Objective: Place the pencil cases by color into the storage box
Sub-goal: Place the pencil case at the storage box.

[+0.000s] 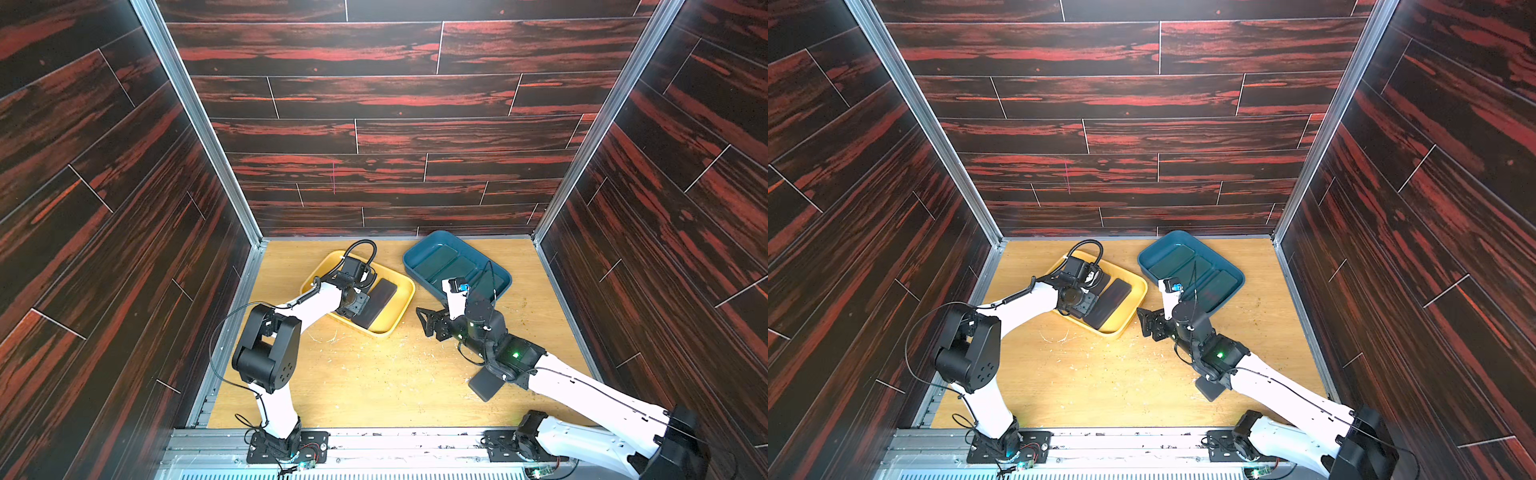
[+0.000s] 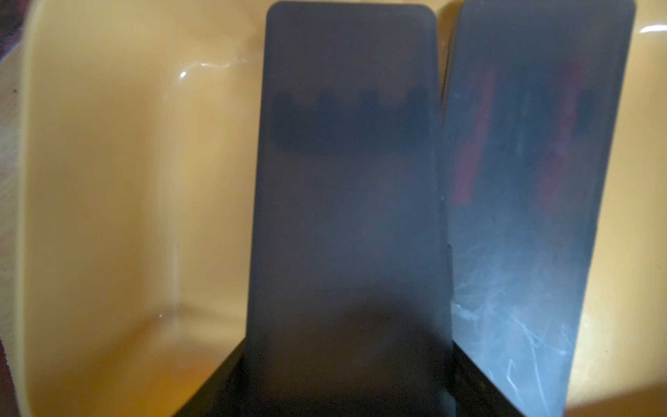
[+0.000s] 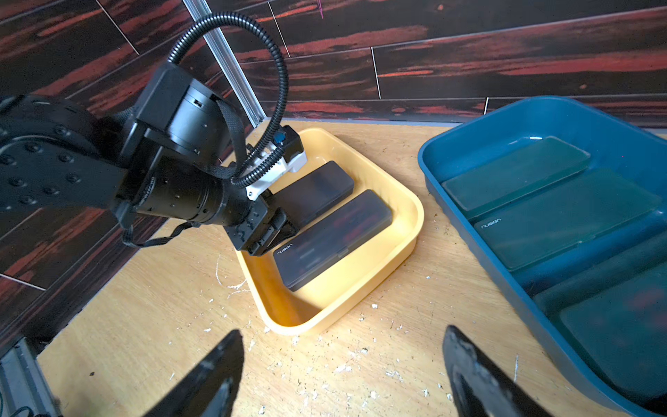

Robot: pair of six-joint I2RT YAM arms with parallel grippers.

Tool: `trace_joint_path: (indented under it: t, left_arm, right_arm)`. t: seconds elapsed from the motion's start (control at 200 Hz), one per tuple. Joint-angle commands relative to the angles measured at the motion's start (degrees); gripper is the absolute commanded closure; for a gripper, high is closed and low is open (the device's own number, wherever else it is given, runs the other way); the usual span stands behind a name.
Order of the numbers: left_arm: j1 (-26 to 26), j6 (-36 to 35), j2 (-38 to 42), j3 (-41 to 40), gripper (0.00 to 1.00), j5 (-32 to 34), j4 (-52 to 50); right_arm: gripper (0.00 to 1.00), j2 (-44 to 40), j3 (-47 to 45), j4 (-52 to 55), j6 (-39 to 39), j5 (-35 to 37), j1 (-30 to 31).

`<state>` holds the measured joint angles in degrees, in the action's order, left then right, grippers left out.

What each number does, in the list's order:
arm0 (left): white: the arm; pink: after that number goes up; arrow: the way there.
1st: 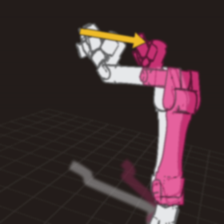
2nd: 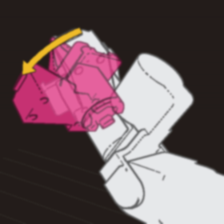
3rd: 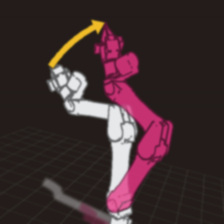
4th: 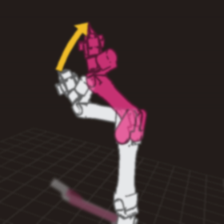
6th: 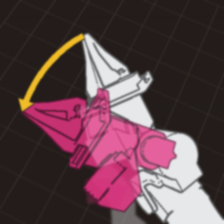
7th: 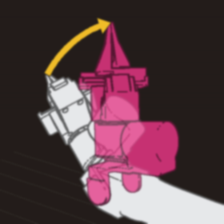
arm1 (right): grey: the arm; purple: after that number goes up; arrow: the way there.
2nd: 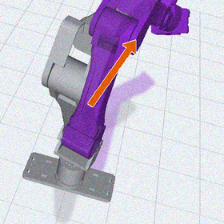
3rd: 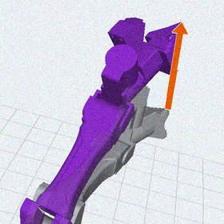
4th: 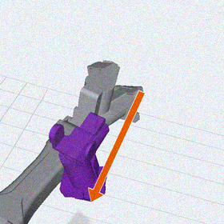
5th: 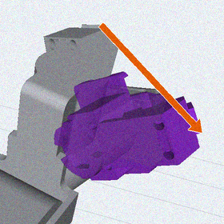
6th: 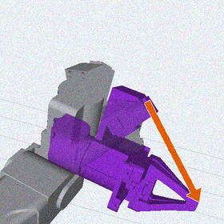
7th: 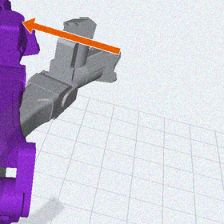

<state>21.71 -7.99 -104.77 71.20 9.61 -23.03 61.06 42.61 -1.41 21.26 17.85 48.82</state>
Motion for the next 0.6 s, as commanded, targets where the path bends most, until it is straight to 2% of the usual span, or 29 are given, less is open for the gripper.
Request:
trace_joint_path:
  t: [0.0,0.341,0.591]
  left_arm:
    - [-0.5,-1.8,-0.8,0.5,0.41,-0.4,1.9]
    - [-1.1,-3.5,-4.0,2.2,0.40,-1.6,3.2]
    - [-1.6,-4.0,-5.1,3.8,0.39,-3.5,1.9]
  right_arm:
    - [0.13,1.5,-0.4,-0.1,1.9,0.4,0.2]
    - [0.13,3.7,1.0,2.5,5.8,0.8,0.1]
    - [0.13,4.7,2.6,3.9,5.9,1.0,-0.1]
